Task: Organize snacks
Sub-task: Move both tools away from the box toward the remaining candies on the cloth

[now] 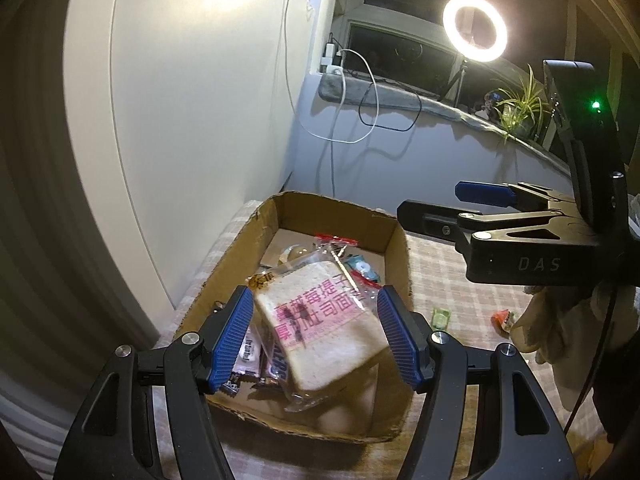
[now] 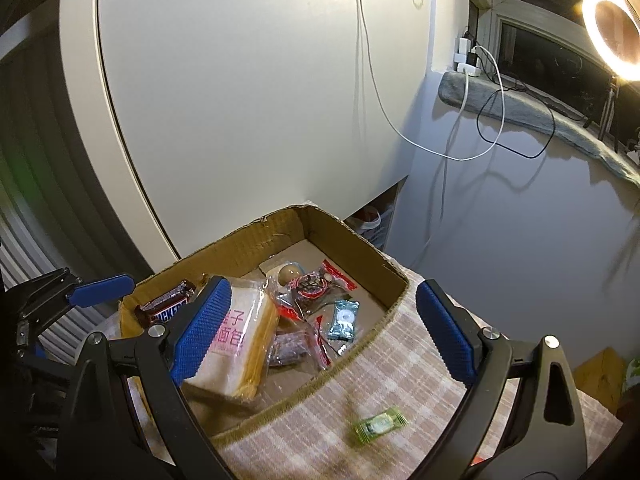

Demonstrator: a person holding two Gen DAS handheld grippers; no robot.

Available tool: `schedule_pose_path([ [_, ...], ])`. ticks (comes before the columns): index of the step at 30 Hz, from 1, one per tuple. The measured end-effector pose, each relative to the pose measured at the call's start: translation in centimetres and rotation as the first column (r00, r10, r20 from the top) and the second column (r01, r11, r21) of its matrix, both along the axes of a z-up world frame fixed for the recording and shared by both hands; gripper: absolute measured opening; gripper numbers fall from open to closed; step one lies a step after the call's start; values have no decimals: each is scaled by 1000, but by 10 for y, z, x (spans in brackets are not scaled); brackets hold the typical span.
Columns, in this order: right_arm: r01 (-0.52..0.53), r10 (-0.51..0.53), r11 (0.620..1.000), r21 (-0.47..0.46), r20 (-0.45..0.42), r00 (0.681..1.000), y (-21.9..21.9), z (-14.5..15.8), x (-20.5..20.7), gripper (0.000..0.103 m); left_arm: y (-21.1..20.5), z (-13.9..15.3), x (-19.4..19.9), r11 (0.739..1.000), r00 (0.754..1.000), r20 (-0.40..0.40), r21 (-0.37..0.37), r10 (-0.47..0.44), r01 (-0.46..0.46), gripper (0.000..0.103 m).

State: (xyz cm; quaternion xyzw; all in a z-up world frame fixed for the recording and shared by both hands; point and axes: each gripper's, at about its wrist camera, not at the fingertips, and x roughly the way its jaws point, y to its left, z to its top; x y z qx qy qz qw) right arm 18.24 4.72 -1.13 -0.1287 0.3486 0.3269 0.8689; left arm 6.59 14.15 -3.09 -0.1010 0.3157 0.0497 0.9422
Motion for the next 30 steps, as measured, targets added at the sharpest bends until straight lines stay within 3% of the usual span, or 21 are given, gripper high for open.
schedule_pose_path([
  [21,72,-72,997,18,27,997,-78,28,-39,96,-52,17,-14,996,997,30,35,-77,76,64],
  [30,101,-99,994,-45,36,994,-115,19,-57,96,-80,15,-14,991,992,16,42,-126,125,64],
])
